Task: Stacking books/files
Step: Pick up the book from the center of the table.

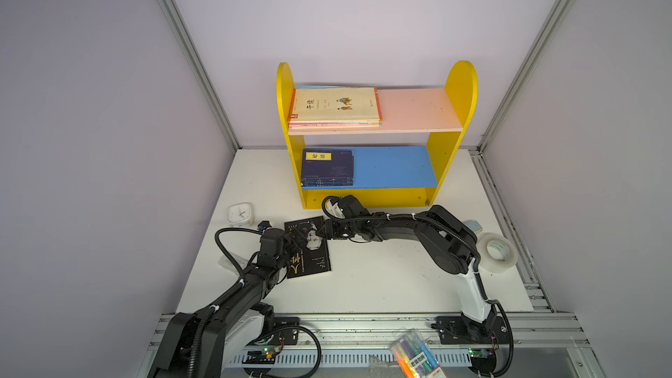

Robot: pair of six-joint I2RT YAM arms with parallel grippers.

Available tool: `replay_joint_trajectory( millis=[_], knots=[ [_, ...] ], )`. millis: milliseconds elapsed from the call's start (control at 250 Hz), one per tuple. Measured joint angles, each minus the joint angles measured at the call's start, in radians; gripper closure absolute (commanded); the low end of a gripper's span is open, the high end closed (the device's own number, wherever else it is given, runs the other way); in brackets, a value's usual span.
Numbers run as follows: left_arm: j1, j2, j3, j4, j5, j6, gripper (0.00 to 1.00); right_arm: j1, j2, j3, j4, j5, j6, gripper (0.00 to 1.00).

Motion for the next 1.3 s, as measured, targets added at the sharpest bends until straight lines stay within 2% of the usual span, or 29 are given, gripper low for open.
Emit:
replay_joint_trajectory(
  millis=[272,647,911,1298],
  knots=[
    [0.001,0.008,-0.013,0.043,-0.003,0.001,0.03,0.002,-0.031,-0.027,0.054,-0.005,-0.023,0.48],
    [0.001,-0.037,-0.021,-0.001,-0.003,0.003,0.03,0.019,-0.038,0.024,0.084,-0.023,-0.074,0.51],
    [0.001,-0.037,-0.018,-0.010,-0.003,0.004,0.03,0.024,-0.013,0.085,-0.017,0.002,-0.137,0.54],
    [0.001,-0.045,-0.016,-0.020,-0.004,0.004,0.03,0.027,0.056,0.190,-0.277,0.082,-0.155,0.54]
  ],
)
